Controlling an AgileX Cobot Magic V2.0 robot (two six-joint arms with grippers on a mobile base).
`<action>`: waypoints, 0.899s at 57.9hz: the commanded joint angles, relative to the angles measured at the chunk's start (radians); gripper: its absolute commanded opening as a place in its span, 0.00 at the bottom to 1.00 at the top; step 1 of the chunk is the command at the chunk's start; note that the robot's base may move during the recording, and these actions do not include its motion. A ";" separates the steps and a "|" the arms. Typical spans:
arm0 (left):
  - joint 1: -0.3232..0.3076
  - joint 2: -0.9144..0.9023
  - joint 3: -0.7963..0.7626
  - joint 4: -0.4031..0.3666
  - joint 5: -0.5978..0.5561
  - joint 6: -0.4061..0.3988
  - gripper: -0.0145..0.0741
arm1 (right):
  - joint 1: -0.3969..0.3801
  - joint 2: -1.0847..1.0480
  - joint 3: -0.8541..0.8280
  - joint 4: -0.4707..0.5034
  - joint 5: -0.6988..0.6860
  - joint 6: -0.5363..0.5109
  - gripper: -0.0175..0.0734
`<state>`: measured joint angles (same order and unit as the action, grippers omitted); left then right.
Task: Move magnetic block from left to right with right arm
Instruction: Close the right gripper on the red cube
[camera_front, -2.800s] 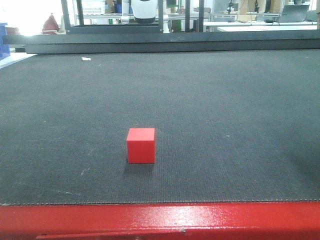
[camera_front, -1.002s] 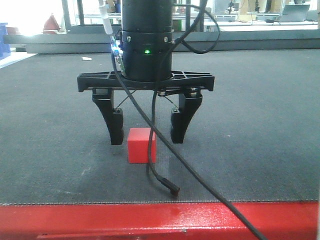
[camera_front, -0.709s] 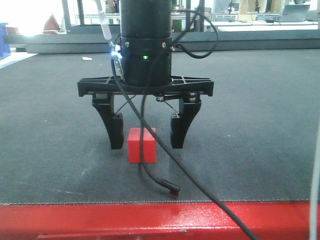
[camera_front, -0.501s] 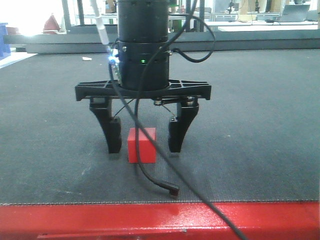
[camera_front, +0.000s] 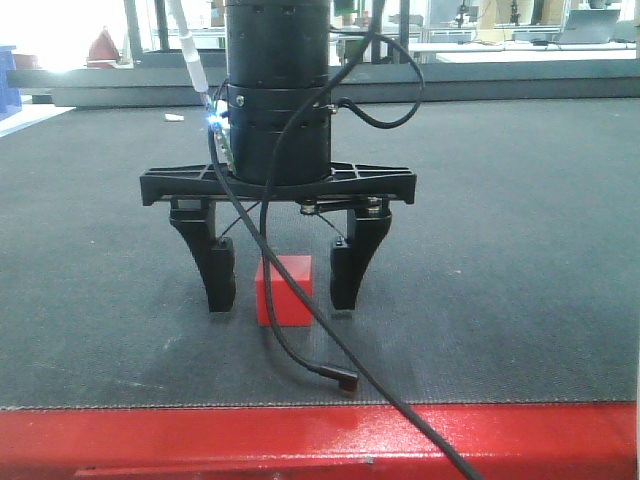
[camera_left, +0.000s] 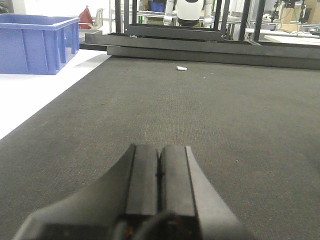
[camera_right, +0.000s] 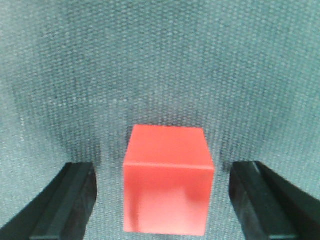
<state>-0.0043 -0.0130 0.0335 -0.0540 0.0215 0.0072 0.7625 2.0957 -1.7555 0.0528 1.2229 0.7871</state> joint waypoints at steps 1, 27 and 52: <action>-0.005 -0.011 0.007 -0.003 -0.078 -0.007 0.02 | -0.002 -0.047 -0.030 -0.002 0.026 0.000 0.89; -0.005 -0.011 0.007 -0.003 -0.078 -0.007 0.02 | -0.006 -0.044 -0.030 -0.002 -0.005 0.005 0.58; -0.005 -0.011 0.007 -0.003 -0.078 -0.007 0.02 | -0.016 -0.122 -0.028 -0.019 0.032 -0.159 0.55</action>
<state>-0.0043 -0.0130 0.0335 -0.0540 0.0215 0.0072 0.7550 2.0799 -1.7555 0.0501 1.2216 0.7178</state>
